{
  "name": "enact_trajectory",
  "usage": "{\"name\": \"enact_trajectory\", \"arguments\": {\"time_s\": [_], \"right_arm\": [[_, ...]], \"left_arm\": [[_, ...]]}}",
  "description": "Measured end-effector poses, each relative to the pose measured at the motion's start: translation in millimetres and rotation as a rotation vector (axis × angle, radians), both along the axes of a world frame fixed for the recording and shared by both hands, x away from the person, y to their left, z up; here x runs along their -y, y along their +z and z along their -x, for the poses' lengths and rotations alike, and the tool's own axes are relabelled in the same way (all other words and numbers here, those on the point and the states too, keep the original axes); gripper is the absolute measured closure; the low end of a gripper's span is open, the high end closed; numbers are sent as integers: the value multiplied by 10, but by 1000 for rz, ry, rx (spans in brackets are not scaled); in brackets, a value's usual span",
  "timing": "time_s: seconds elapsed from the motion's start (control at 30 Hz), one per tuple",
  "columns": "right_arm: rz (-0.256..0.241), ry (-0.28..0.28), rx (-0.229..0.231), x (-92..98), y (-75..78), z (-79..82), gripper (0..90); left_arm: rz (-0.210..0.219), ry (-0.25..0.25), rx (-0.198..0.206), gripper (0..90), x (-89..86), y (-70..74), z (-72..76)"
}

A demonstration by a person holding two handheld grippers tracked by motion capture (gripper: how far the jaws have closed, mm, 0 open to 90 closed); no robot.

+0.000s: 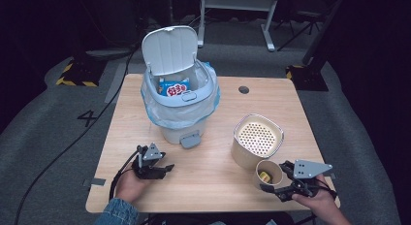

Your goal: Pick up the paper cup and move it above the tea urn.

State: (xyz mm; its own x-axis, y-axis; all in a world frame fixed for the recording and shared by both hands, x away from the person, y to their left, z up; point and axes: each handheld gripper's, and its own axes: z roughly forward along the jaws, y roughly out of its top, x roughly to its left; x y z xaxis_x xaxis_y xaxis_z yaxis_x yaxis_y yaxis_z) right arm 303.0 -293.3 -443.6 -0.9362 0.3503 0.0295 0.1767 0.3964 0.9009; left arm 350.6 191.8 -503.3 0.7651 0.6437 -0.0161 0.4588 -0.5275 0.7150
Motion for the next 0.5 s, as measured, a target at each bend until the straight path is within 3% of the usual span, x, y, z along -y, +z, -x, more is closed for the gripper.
{"name": "enact_trajectory", "arguments": {"time_s": [0.5], "right_arm": [[-21,-54,38,135,602,-103,309]], "left_arm": [[4,34,-8,359,-5,-1,-21]]}}
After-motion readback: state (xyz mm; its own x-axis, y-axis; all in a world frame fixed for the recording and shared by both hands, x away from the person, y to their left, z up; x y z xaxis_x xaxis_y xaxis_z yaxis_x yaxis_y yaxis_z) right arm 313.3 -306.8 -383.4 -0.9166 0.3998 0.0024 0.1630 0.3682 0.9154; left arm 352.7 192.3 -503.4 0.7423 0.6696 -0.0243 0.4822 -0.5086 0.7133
